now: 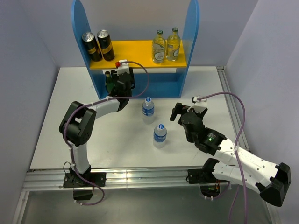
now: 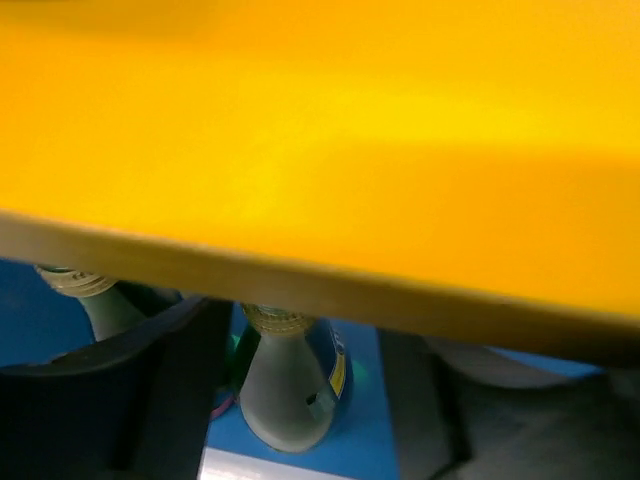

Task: Place and organize the beverage onto the shelf

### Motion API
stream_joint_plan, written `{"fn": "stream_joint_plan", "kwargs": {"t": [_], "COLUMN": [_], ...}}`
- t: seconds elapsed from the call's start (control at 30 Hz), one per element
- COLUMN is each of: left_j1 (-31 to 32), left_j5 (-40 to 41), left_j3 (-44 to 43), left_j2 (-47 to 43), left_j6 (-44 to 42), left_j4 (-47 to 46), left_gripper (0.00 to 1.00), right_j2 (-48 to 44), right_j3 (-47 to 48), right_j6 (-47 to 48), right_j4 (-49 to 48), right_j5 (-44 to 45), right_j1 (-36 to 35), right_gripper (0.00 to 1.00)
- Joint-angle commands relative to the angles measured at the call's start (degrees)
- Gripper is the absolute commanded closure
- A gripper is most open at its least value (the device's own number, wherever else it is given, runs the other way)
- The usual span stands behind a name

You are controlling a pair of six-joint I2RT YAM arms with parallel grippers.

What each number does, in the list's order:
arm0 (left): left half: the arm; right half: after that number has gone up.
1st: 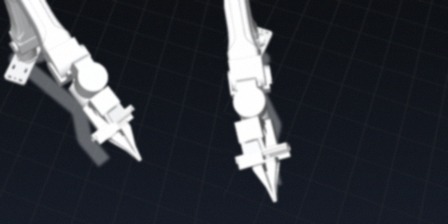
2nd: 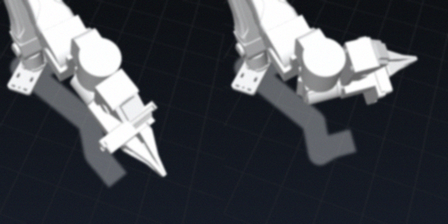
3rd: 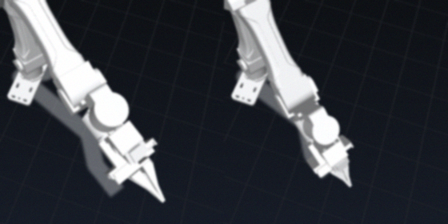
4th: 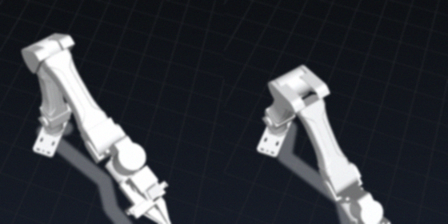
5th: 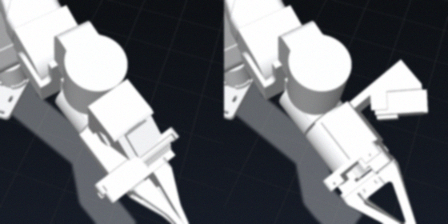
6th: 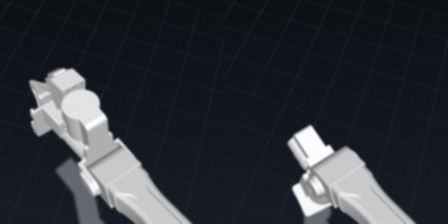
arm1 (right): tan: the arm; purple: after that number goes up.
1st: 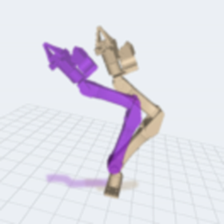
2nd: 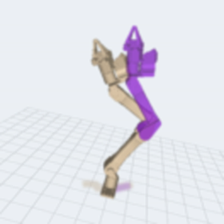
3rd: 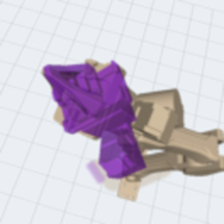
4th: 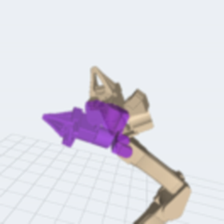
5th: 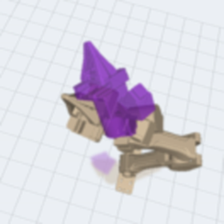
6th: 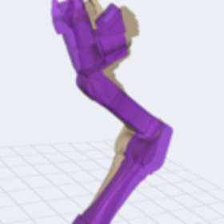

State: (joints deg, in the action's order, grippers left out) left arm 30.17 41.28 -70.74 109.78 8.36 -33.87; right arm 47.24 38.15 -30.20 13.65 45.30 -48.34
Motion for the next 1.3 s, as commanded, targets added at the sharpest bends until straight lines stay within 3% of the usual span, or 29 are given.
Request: {"fn": "stream_joint_plan", "kwargs": {"t": [0.0, 0.17, 0.43, 0.7, 0.97, 1.13, 1.27], "left_j1": [-1.2, -1.0, 1.7, 7.1, 12.3, 17.1, 18.4], "left_j5": [-0.9, -1.1, -0.1, 0.2, -11.6, -17.1, -24.7], "left_j3": [-5.5, -4.1, 1.5, 7.9, 18.3, 30.4, 40.3], "left_j2": [-1.8, -4.3, -11.4, -23.7, -39.7, -44.5, -44.8], "left_j6": [0.2, 1.1, 3.0, 5.8, 7.8, 9.0, 10.9], "left_j4": [-2.3, 0.4, 5.8, 17.1, 26.5, 21.7, 12.3], "left_gripper": [0.32, 0.17, 0.05, 0.02, 0.05, 0.07, 0.09], "right_j2": [0.0, -0.1, 1.1, 2.7, 1.6, -1.9, -4.5], "right_j3": [0.3, 0.2, 0.1, 0.0, -0.6, -1.9, -3.3], "right_j6": [-0.5, -0.6, -0.7, -1.3, -3.5, -6.7, -8.8], "right_j4": [-1.7, -1.7, -1.9, -2.1, -1.1, 0.2, 0.9], "right_j5": [0.7, 0.8, 1.5, 2.9, 6.4, 10.5, 13.0], "right_j1": [0.3, 0.3, 0.4, 0.3, 0.3, 0.3, 0.5], "right_gripper": [0.00, 0.00, 0.00, 0.00, 0.00, 0.00, 0.00]}}
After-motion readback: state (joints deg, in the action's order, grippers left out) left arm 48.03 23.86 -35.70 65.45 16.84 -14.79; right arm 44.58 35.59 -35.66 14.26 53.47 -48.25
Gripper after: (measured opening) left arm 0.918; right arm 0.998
